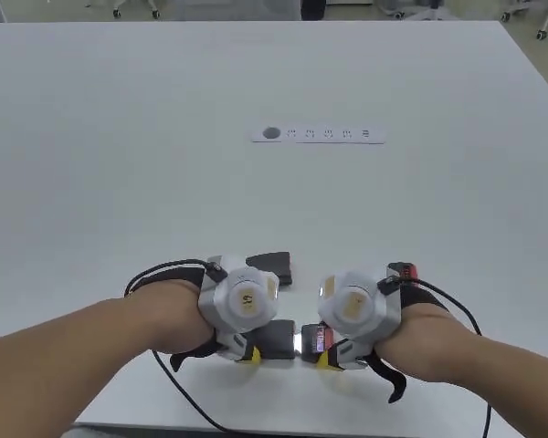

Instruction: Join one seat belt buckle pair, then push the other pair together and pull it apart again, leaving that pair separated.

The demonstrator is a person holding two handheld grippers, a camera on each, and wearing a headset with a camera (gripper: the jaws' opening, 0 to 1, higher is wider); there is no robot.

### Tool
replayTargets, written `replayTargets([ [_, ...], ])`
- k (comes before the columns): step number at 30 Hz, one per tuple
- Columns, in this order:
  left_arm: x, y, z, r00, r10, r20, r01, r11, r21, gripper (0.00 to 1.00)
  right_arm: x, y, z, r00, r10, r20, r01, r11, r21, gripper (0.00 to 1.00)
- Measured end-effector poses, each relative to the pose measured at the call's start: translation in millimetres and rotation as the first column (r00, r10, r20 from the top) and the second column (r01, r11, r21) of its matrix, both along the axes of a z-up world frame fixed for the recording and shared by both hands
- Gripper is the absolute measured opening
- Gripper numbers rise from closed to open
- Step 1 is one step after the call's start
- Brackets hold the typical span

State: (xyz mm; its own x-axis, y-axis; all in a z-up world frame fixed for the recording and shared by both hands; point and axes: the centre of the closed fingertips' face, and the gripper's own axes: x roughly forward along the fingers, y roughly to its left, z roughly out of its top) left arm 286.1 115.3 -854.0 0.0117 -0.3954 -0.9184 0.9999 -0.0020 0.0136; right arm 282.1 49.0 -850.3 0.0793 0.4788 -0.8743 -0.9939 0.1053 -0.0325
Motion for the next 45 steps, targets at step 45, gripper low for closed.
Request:
replayTargets([
  [45, 0.8, 3.0, 2.1, 1.000, 0.023, 0.007, -0.023, 0.998, -0.061, 0.32, -0.3, -3.2, -2.0, 1.000, 0.014, -0.008, -0.014, 0.999, 0.040, 0.31],
])
